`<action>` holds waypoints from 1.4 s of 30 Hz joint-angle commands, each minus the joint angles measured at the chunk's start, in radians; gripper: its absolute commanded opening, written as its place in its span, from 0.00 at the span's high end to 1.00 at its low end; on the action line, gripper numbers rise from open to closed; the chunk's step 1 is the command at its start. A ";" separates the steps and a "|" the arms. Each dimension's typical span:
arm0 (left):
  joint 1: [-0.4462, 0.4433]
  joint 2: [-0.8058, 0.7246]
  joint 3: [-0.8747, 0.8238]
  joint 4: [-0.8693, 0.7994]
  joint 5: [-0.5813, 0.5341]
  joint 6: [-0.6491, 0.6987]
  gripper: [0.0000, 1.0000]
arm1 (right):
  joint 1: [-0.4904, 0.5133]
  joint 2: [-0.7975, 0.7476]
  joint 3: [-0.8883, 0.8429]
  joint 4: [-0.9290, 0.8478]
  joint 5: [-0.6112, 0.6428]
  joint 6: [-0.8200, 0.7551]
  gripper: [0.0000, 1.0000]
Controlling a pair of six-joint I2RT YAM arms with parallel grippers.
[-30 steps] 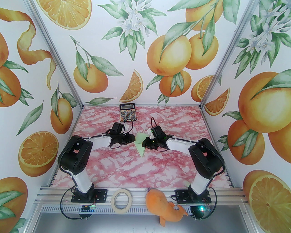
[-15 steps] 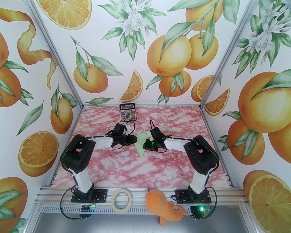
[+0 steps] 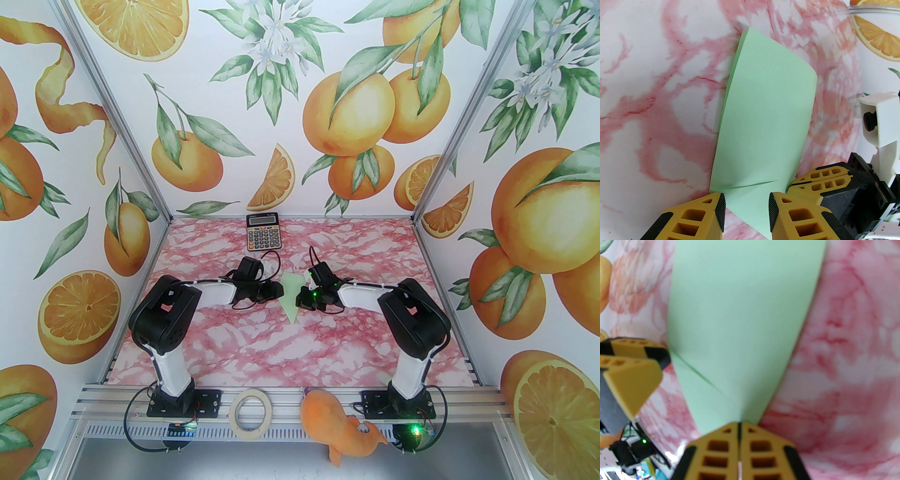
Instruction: Fold a paper plane with a square sheet of paper (fold left side to right side)
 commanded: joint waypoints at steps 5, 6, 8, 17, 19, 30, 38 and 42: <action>0.003 -0.060 0.001 -0.047 -0.102 0.036 0.61 | -0.007 0.031 -0.001 -0.028 0.051 -0.009 1.00; 0.002 -0.055 0.004 -0.045 -0.093 0.036 0.61 | -0.006 0.031 -0.003 -0.027 0.051 -0.009 1.00; 0.002 -0.031 0.021 -0.043 -0.064 0.039 0.61 | -0.006 0.031 -0.005 -0.026 0.051 -0.010 1.00; -0.011 0.040 0.070 -0.030 -0.019 0.031 0.61 | -0.006 0.028 -0.011 -0.021 0.048 -0.009 1.00; -0.012 0.039 0.076 -0.026 -0.016 0.031 0.61 | -0.007 0.028 -0.013 -0.020 0.047 -0.009 1.00; -0.017 0.022 0.062 0.036 0.037 0.004 0.62 | -0.005 0.030 -0.022 -0.009 0.043 -0.003 1.00; -0.017 -0.015 0.052 0.002 0.016 0.009 0.62 | -0.005 0.030 -0.031 -0.006 0.045 -0.001 1.00; -0.019 -0.022 0.059 -0.007 0.018 0.020 0.63 | -0.005 0.023 -0.023 -0.015 0.049 -0.004 1.00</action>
